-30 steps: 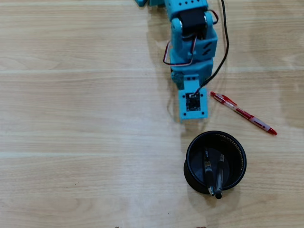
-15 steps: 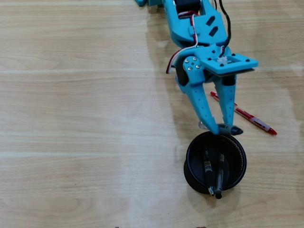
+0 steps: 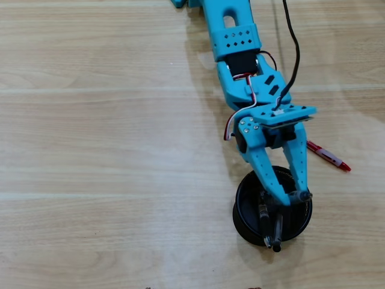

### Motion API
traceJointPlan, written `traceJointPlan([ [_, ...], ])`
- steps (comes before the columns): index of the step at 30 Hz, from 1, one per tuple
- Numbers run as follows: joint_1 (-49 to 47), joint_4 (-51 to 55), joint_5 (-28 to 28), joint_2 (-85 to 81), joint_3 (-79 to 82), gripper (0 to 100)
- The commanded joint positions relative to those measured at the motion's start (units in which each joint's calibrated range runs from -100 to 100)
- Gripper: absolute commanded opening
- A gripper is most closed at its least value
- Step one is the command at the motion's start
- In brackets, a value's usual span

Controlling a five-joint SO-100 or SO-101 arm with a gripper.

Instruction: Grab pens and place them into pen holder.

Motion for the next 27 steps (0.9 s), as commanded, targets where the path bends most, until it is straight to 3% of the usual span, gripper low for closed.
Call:
traceJointPlan([
  [1, -1.13, -1.62, 0.25, -0.42, -3.35, 14],
  [6, -2.42, -1.45, 0.98, -2.28, -3.35, 14],
  [10, -5.32, 3.8, 8.3, -10.31, 0.72, 14],
  [13, -9.19, 25.11, 13.84, -20.88, 4.53, 14],
  [16, -12.98, 59.4, 21.79, -28.99, 1.99, 14],
  [18, -14.28, 82.61, 22.63, -28.99, -1.0, 14],
  [20, -15.16, 99.37, 22.63, -26.2, -2.72, 14],
  [27, -17.42, 103.15, 23.25, -10.82, -10.05, 19],
])
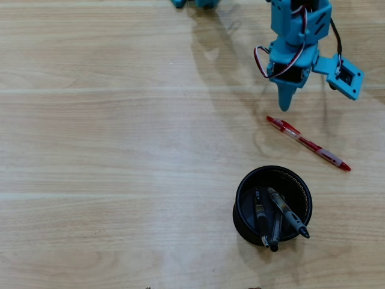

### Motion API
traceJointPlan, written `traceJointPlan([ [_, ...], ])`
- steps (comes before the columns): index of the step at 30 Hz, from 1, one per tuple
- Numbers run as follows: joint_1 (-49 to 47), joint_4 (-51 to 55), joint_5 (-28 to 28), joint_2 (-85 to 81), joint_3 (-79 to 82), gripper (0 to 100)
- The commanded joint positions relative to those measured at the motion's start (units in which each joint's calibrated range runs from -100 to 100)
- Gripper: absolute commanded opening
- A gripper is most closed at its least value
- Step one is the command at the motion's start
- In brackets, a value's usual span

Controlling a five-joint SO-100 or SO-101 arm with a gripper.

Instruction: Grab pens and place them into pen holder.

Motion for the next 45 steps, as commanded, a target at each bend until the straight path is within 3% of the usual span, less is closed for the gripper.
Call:
traceJointPlan([
  [1, -1.46, 2.63, 0.4, 6.61, -9.93, 20],
  [9, -2.02, 0.49, 1.66, 19.38, -30.57, 20],
  [20, -1.54, 0.4, 1.55, 35.18, -41.8, 20],
  [26, -0.73, 0.49, -2.68, 42.79, -46.96, 10],
  [30, -0.57, 1.17, -5.55, 43.55, -47.96, 1],
  [42, -0.57, 1.0, -5.92, 30.62, -59.46, 2],
  [45, 0.64, -4.5, -4.14, 23.43, -63.98, 2],
])
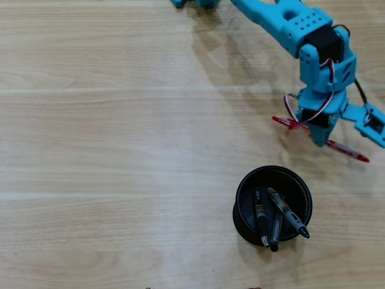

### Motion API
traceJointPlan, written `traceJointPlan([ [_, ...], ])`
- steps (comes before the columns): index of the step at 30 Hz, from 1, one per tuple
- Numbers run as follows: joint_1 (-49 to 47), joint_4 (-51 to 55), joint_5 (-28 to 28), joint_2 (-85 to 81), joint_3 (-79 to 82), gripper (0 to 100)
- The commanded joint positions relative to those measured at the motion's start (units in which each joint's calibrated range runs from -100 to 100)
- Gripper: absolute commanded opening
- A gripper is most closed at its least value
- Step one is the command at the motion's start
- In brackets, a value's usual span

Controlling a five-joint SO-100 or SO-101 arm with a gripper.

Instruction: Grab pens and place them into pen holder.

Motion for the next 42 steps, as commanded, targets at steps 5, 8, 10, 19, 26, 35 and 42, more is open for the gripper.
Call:
traceJointPlan([
  [5, 5.7, -31.15, 1.39, -19.3, -5.33, 2],
  [8, 8.77, -49.45, 0.34, -20.23, 3.82, 2],
  [10, 10.7, -60.2, -3.58, -20.99, 12.51, 2],
  [19, 17.96, -87.79, -10.22, -34.18, 61.49, 2],
  [26, 19.65, -88.64, -10.22, -32.06, 62.03, 2],
  [35, 17.8, -88.64, -11.68, -25.89, 56.24, 4],
  [42, 17.23, -94.06, -11.58, -25.81, 56.42, 10],
])
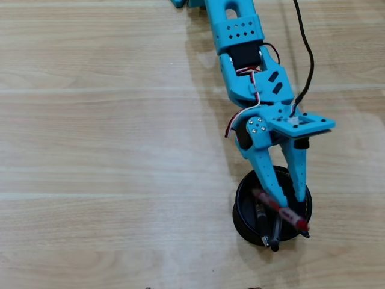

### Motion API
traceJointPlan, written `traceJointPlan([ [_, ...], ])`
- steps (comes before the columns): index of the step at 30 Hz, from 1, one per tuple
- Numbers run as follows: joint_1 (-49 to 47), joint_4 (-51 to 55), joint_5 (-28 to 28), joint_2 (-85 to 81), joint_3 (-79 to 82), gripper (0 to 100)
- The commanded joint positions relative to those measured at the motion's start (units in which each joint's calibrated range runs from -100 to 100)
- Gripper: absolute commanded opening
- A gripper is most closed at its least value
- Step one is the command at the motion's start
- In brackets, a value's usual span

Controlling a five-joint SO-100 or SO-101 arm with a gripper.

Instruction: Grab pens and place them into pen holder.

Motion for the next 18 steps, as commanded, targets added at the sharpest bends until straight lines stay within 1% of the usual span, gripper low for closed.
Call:
traceJointPlan([
  [1, -0.08, -4.14, -0.26, -1.69, -3.34, 10],
  [5, -0.16, -3.62, 0.06, -4.98, -0.8, 9],
  [6, -0.4, -3.62, 1.36, -7.35, 1.46, 9],
  [8, -0.88, -2.85, 5.91, -14.03, 8.88, 9],
  [9, -1.45, -0.53, 7.69, -18.51, 13.59, 9],
  [10, -2.01, 3.0, 9.62, -23.66, 18.84, 9],
  [14, -3.55, 22.85, 16.73, -48.43, 43.47, 10],
  [16, -3.46, 30.07, 20.86, -61.03, 57.5, 10],
  [18, -3.79, 35.4, 24.05, -73.54, 70.45, 13],
])
